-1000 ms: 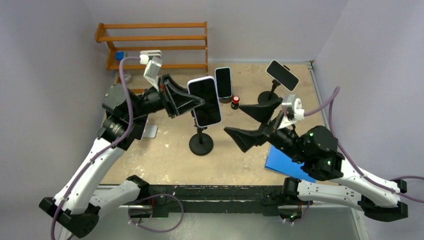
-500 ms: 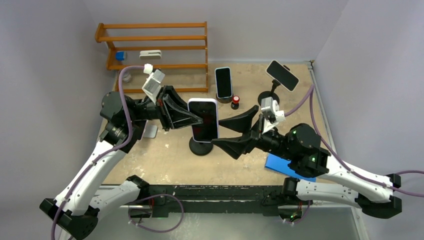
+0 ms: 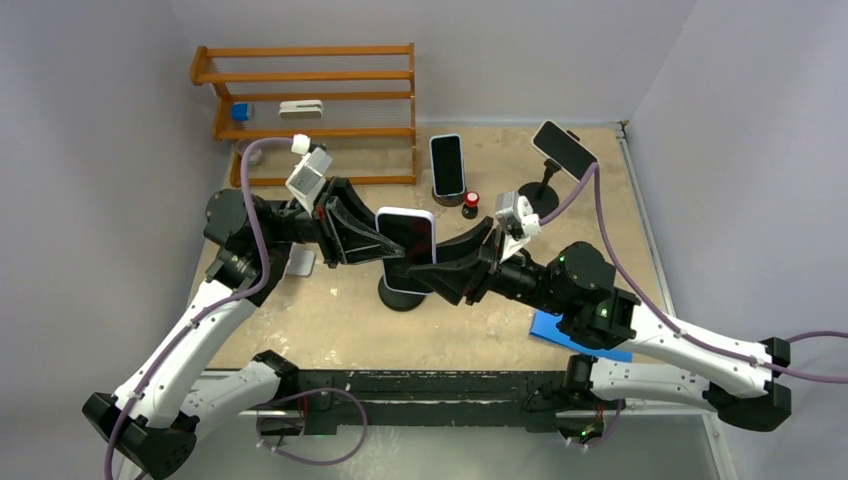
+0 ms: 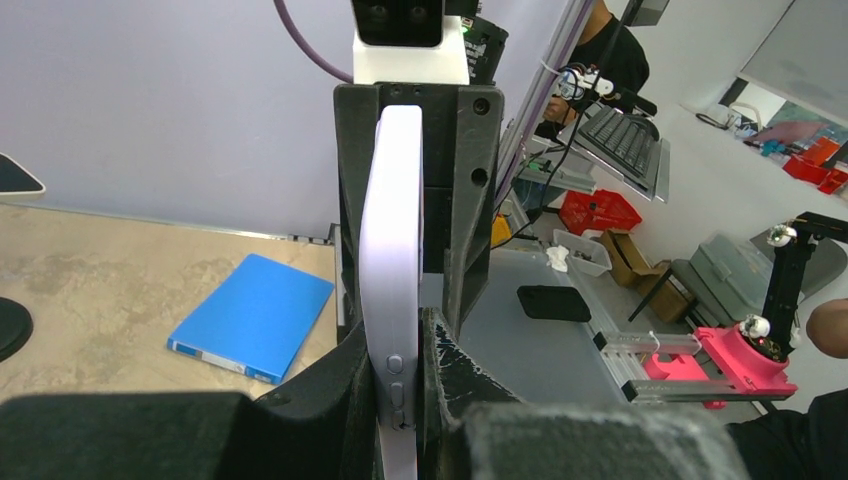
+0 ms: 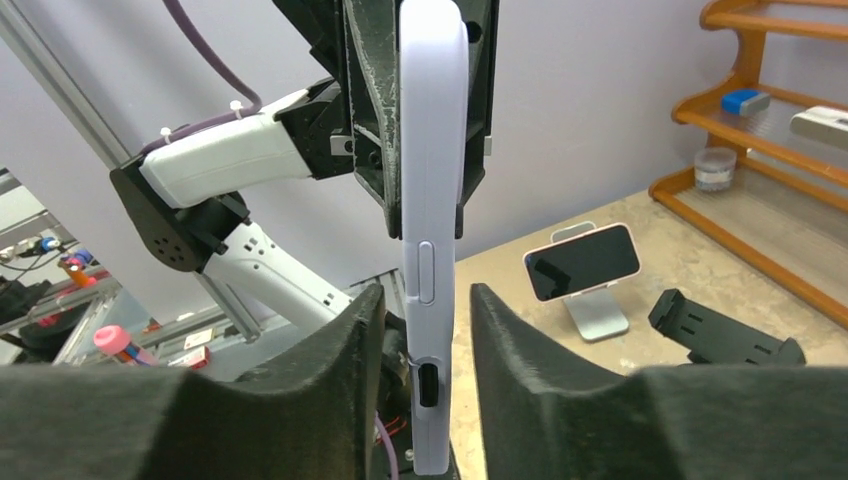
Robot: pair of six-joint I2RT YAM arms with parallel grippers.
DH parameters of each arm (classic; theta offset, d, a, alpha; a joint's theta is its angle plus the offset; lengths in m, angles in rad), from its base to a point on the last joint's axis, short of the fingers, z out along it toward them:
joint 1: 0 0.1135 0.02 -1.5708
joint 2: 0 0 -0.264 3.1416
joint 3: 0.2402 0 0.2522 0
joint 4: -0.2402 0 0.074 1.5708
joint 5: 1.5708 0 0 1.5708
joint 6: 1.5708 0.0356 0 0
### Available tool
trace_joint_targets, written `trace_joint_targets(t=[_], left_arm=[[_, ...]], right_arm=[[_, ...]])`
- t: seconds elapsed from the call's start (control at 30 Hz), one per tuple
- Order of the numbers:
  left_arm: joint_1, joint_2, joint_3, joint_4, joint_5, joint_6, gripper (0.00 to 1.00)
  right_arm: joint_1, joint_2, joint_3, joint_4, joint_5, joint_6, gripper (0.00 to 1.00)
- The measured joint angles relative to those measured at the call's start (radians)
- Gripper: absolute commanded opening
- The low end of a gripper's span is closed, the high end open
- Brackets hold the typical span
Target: Remove the phone from the phone stand
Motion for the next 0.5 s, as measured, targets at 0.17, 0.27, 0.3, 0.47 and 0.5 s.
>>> trace_joint_targets(t=[0.17,0.27,0.3,0.47,0.5], left_arm=[[0.0,0.0,-0.01,0.011,0.001,-0.001,0.0],[0.0,0.0,-0.012,0.011,-0.002,0.002,0.5],[0.0,-0.001,-0.012,0.005,-0.007,0.01,0.66],[0.0,-0.042,-0.012,-0.106,-0.109,0.101,0.84],[0.0,-0.06,-0.013,-0.142,-0.153,0.132,0.85]], right_arm=[[0.0,0.018,0.0,0.001,-0.001,0.01,0.0],[0.0,0.013,0.0,-0.007,0.01,0.01,0.0],[0.0,0.011,0.0,-0.011,0.02,0.01,0.0],[0.005,-0.041,0.0,-0.076,0.174,0.011,0.0],[0.005,-0.054,0.0,-0.093,0.23,0.014,0.0]])
